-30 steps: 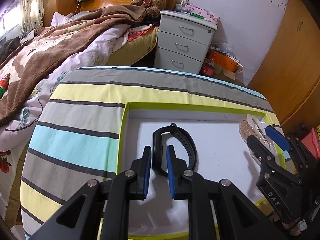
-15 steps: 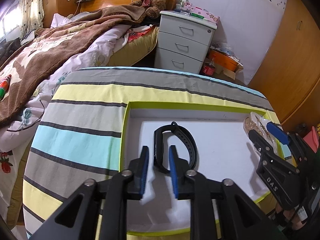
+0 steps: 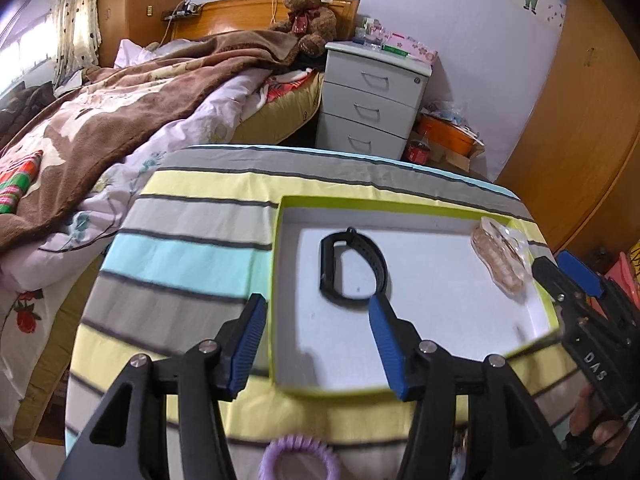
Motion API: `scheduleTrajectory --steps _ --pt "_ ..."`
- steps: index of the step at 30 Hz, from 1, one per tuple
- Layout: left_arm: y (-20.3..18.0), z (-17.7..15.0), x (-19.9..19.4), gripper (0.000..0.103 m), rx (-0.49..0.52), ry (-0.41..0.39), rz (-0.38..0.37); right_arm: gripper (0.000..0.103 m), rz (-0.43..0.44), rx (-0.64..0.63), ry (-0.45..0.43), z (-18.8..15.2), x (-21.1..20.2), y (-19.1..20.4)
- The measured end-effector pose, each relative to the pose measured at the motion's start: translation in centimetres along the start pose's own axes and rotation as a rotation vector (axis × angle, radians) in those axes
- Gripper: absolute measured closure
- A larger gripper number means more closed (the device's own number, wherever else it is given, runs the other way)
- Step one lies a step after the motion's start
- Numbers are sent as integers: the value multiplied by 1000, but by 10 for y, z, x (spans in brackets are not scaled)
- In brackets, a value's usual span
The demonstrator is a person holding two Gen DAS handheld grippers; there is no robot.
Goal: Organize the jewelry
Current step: 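Withdraw both open grippers from the box back toward the remaining jewelry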
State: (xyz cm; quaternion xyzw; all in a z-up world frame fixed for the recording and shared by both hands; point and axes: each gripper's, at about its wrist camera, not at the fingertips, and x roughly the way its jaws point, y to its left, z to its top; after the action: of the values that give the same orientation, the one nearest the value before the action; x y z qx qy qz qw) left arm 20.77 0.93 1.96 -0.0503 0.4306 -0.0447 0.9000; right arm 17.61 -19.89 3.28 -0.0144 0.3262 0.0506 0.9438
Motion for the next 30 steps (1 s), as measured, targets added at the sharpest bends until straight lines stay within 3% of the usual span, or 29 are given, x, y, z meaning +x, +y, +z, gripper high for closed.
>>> scheduleTrajectory --steps 17,23,30 --pt "26 -80 -56 44 21 -14 58 50 -8 101 18 -59 -70 -6" --pt "30 -106 -53 44 10 36 45 50 -18 103 25 -73 -81 -7" --pt "28 -111 -62 41 27 18 6 50 13 99 32 -84 -90 0"
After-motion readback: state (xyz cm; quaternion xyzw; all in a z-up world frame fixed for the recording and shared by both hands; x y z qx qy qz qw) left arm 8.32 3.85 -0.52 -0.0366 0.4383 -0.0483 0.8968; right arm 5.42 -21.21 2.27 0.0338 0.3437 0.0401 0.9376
